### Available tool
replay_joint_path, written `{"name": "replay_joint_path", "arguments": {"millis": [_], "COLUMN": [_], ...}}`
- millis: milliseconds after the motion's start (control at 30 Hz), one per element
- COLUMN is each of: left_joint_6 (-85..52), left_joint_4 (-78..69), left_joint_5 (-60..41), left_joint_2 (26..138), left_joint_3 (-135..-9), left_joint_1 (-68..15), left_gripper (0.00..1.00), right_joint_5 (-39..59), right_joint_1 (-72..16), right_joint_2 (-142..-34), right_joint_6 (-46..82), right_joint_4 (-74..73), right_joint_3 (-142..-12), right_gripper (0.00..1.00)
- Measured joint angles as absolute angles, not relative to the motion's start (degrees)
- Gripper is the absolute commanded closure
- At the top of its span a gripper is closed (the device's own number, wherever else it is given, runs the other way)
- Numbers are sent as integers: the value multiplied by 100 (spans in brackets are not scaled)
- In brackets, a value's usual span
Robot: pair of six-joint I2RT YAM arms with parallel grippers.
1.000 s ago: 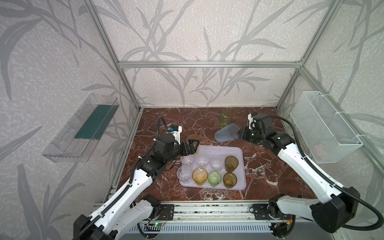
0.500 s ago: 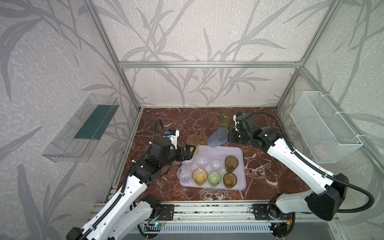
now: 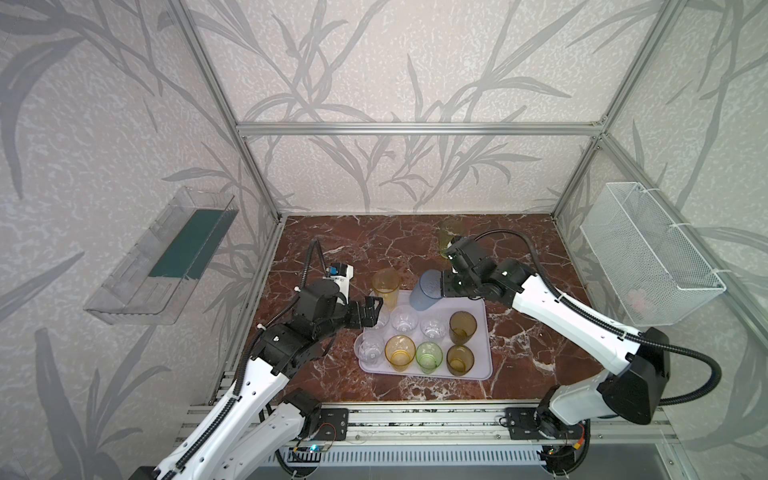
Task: Place the glasses into the tray
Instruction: 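Carry the blue frosted glass over the tray and set it beside the amber glass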
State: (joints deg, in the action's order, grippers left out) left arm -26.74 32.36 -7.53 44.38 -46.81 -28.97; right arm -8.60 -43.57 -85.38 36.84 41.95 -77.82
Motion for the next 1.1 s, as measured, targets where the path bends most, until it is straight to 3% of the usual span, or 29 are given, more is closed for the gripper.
{"name": "replay_joint_path", "arguments": {"millis": [767, 833, 1033, 1100], "left_joint_6": [-2646, -2644, -2617, -2604], "left_joint_4": [3273, 3275, 3282, 3282], "left_joint_5": [-622, -607, -602, -600], "left_joint_2": [4552, 4552, 4550, 4550], "left_joint_3": [-4681, -4681, -4681, -4681], "left_joint_1": [-2899, -2899, -2899, -2899], "left_gripper": [1, 1, 1, 1], "right_joint_5": [-1057, -1059, -1096, -1100], "right_joint_1": [-4392, -4394, -4410, -4421], "right_joint_2": [-9561, -9623, -9684, -9684], "right_joint_6": [3697, 3697, 3697, 3697], "right_joint_4": [4237, 4244, 4228, 4224], "right_joint_3": [-8086, -8138, -8191, -8191], "right_gripper": [98, 90, 41, 31]}}
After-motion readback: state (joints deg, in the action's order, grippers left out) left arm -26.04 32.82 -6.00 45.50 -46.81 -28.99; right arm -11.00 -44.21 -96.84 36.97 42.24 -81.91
